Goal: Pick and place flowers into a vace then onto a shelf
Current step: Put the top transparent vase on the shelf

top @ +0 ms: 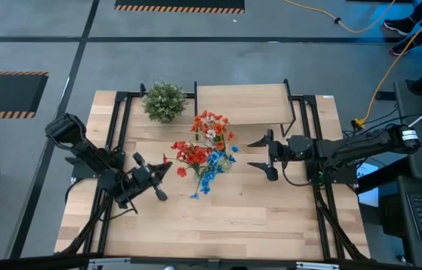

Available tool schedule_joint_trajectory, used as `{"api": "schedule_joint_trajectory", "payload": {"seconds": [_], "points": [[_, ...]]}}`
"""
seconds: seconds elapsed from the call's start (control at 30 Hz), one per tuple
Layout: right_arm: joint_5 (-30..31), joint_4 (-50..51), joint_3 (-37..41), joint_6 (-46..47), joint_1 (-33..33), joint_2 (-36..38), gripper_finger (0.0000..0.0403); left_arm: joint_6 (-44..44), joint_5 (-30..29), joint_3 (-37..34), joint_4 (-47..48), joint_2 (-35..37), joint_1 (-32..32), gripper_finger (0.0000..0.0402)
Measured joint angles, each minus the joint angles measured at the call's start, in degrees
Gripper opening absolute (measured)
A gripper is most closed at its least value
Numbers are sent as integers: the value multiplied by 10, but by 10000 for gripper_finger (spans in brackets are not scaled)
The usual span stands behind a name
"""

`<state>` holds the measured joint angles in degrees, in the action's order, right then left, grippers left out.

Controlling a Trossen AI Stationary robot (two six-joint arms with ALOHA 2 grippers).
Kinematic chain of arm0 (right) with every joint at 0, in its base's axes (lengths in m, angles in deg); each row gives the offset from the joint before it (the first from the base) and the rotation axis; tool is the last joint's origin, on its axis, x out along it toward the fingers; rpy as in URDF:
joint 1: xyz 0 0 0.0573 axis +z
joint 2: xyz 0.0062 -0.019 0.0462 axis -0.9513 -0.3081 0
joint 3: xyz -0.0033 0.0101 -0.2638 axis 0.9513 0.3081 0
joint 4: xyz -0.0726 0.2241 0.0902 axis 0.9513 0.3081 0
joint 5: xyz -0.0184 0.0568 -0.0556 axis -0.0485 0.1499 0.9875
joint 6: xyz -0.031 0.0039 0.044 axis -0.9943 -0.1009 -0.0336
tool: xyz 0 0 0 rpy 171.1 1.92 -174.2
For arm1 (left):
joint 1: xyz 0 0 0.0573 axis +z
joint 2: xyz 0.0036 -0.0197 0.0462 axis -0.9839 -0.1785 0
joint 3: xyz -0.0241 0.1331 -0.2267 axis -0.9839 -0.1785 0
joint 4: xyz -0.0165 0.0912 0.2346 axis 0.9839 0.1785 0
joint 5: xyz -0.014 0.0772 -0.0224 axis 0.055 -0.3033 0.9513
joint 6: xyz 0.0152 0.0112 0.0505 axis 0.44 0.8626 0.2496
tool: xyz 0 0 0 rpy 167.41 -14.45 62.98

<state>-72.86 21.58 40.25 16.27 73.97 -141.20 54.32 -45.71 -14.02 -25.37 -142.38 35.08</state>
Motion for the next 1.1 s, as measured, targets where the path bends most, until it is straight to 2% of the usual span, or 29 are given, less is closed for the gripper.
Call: {"api": "schedule_joint_trajectory", "payload": {"seconds": [0.1, 0.2, 0.33, 0.43, 0.57, 0.73, 0.83, 1.1], "points": [[0, -7, 0, -2, 0, 0, 332, -25, 60, 0, 27, 3, 10, 2], [0, -13, 0, -3, 0, 0, 332, -129, 85, 0, 138, 3, 26, 1], [0, -12, 0, -4, 0, 0, 332, -296, 266, 0, 285, 2, 65, 1], [-5, -12, 0, -4, 0, 0, 332, -327, 322, 0, 295, 4, 90, 1], [-40, -9, 0, -4, 0, 0, 332, -327, 354, 0, 382, 37, 93, 1], [-56, 2, 0, -6, 1, -11, 332, -395, 342, 0, 548, 114, 85, 1], [-56, -10, 0, -5, 0, -39, 332, -409, 328, 0, 615, 155, 85, 1], [-39, -120, 0, -2, -6, -167, 332, -408, 320, 0, 661, 187, 97, 1]]}}
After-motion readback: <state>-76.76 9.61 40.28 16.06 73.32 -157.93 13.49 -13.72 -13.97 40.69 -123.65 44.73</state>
